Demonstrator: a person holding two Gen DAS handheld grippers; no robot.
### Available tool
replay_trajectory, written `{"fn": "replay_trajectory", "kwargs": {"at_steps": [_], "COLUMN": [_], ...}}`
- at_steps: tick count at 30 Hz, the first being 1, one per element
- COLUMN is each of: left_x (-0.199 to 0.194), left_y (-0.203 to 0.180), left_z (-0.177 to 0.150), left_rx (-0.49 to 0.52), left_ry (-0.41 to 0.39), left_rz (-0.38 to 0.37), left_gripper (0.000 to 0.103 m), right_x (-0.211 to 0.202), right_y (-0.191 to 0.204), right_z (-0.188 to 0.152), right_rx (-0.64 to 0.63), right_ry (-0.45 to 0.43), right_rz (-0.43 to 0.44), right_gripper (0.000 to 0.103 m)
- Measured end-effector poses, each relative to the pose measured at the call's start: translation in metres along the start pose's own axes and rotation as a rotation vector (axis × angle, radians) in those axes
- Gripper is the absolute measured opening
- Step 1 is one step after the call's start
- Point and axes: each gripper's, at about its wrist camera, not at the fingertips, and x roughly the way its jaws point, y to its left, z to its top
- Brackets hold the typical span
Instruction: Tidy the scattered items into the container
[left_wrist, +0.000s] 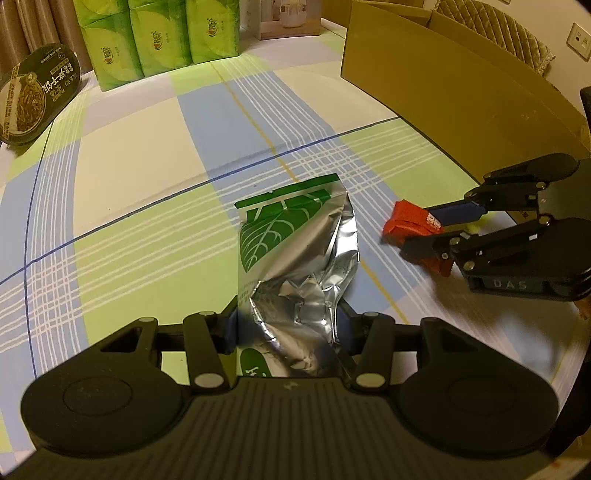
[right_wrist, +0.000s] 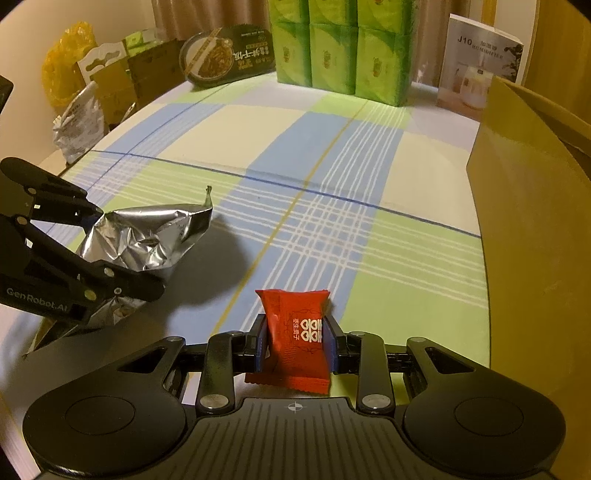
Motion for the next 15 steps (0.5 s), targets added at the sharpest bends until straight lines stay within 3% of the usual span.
{"fn": "replay_trajectory", "kwargs": {"at_steps": [15], "left_x": [-0.007], "left_y": [-0.010], "left_z": [0.001], "left_rx": [0.001], "left_ry": [-0.012], "left_rz": [0.006], "left_gripper": [0.044], "right_x": [-0.017], "right_y": [0.002], "right_z": [0.001], "right_rx": [0.010], "right_ry": [-0.048], "right_rz": [-0.002], "right_gripper": [0.028]}}
